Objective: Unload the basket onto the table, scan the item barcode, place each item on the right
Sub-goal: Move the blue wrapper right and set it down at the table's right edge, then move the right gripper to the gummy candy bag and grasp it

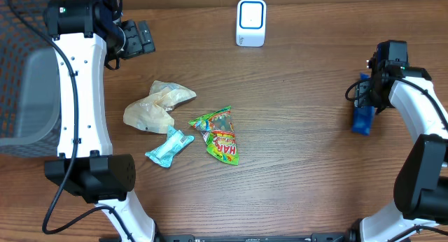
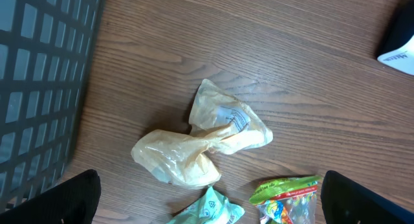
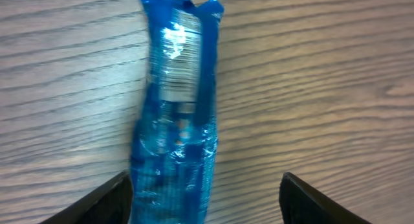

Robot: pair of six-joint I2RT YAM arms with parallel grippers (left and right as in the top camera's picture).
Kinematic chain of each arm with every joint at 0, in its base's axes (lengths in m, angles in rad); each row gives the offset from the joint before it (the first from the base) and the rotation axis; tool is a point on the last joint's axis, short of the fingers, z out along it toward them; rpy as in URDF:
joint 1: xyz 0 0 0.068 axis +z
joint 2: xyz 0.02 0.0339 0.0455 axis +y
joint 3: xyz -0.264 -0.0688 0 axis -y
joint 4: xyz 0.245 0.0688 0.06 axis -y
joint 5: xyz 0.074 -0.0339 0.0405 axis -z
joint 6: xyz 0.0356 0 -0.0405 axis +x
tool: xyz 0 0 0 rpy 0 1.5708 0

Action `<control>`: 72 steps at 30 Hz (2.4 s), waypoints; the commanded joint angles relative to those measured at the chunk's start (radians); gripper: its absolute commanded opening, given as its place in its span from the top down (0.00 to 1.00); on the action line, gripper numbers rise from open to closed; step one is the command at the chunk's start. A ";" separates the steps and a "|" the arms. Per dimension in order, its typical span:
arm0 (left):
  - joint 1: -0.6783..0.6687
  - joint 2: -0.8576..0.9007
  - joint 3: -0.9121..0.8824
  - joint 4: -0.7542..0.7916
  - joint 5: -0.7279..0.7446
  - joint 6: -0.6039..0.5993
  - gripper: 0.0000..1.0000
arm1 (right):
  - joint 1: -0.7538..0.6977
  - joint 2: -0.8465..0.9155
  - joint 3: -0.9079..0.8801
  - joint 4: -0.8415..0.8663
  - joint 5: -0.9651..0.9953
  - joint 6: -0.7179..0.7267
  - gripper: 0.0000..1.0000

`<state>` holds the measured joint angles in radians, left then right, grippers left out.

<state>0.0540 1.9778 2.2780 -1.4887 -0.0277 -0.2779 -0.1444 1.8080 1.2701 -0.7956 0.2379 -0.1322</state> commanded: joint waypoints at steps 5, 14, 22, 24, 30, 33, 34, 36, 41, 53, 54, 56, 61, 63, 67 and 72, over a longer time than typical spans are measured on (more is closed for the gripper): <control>-0.002 -0.003 -0.005 0.001 -0.006 0.009 0.00 | -0.006 -0.013 0.196 -0.138 -0.556 0.099 0.16; -0.002 -0.003 -0.005 0.002 -0.005 0.009 0.00 | 0.143 -0.012 0.261 -0.171 -1.084 0.103 0.34; -0.002 -0.003 -0.005 0.002 -0.005 0.009 0.00 | 0.452 -0.010 0.201 -0.119 -0.642 0.403 0.27; -0.003 -0.003 -0.005 0.002 -0.005 0.009 0.00 | 0.521 -0.005 0.176 -0.079 -0.593 0.426 0.26; -0.003 -0.003 -0.005 0.002 -0.006 0.009 0.00 | 0.651 0.078 0.151 0.002 -0.575 0.462 0.22; -0.003 -0.003 -0.005 0.002 -0.005 0.009 0.00 | 0.702 0.157 0.151 0.063 -0.603 0.475 0.22; -0.003 -0.003 -0.005 0.002 -0.006 0.009 0.00 | 0.713 0.175 0.151 0.076 -0.622 0.482 0.22; -0.003 -0.003 -0.005 0.002 -0.006 0.009 0.00 | 0.727 0.206 0.151 0.091 -0.650 0.503 0.22; -0.003 -0.003 -0.005 0.002 -0.006 0.009 0.00 | 0.732 0.252 0.151 0.122 -0.666 0.588 0.36; -0.002 -0.003 -0.005 0.002 -0.006 0.009 0.00 | 0.740 0.233 0.266 0.068 -0.769 0.516 0.20; -0.002 -0.003 -0.005 0.002 -0.005 0.009 0.01 | 0.747 0.226 0.277 0.046 -0.744 0.507 0.19; -0.002 -0.003 -0.005 0.002 -0.005 0.009 0.00 | 0.766 0.220 0.279 0.019 -0.688 0.494 0.17; -0.002 -0.003 -0.005 0.002 -0.006 0.009 0.00 | 0.838 0.255 0.251 -0.022 -0.548 0.507 0.16; -0.002 -0.003 -0.005 0.002 -0.006 0.009 0.00 | 0.862 0.286 0.245 -0.003 -0.544 0.530 0.16; -0.002 -0.003 -0.005 0.002 -0.006 0.009 0.00 | 0.882 0.345 0.245 0.026 -0.528 0.560 0.25; -0.002 -0.003 -0.005 0.002 -0.006 0.009 0.00 | 0.846 0.346 0.259 0.035 -0.537 0.573 0.67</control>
<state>0.0540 1.9778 2.2780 -1.4887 -0.0277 -0.2779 0.7269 2.1151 1.5246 -0.7673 -0.3244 0.4328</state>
